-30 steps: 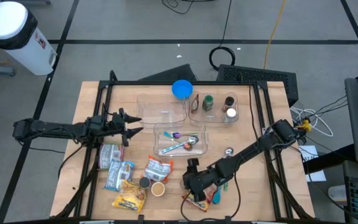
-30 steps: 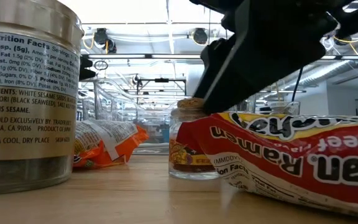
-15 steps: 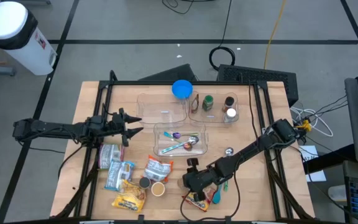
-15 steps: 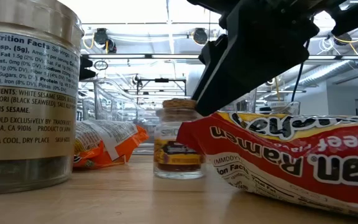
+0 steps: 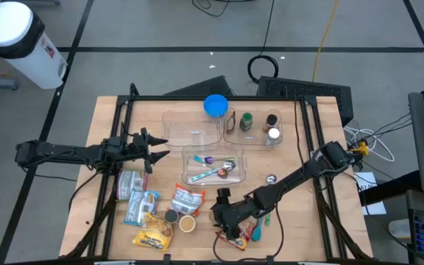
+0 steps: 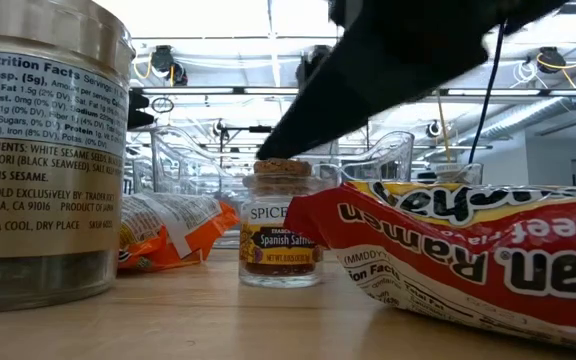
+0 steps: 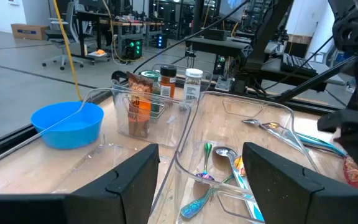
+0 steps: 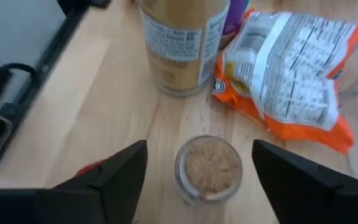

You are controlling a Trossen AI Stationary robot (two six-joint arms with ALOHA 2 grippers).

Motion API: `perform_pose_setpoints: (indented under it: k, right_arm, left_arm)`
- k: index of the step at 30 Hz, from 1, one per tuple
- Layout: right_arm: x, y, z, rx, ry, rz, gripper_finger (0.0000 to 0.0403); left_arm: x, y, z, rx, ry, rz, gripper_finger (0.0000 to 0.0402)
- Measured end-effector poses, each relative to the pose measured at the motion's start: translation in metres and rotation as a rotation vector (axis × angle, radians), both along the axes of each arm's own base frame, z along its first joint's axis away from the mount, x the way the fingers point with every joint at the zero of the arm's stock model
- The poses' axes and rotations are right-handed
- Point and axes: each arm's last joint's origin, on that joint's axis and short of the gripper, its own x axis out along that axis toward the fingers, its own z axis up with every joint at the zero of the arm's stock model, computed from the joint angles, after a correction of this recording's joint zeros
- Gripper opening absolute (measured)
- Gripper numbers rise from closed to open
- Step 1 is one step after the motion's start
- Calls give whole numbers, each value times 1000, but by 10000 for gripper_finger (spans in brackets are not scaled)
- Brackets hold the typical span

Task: Pick & Place Food Item
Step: Put the brown seasoning bottle into the top right transparent bin

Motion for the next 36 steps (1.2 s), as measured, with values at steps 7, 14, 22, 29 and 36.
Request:
perform_pose_setpoints:
  k: [7,14,22,29,36]
  right_arm:
    - [4,2,-16,-46,2,6,290]
    - [3,1,-16,-50,8,4,226]
    - [-6,-2,2,-24,53,30,164]
    - [-43,-26,83,-28,7,-80,164]
    - [-92,-95,152,-142,-61,-371,164]
  left_arm:
    - [0,0,0,0,0,0,241]
    - [0,0,0,0,0,0,241]
    - [0,0,0,0,0,0,241]
    - [0,0,0,0,0,0,241]
    - [0,0,0,0,0,0,241]
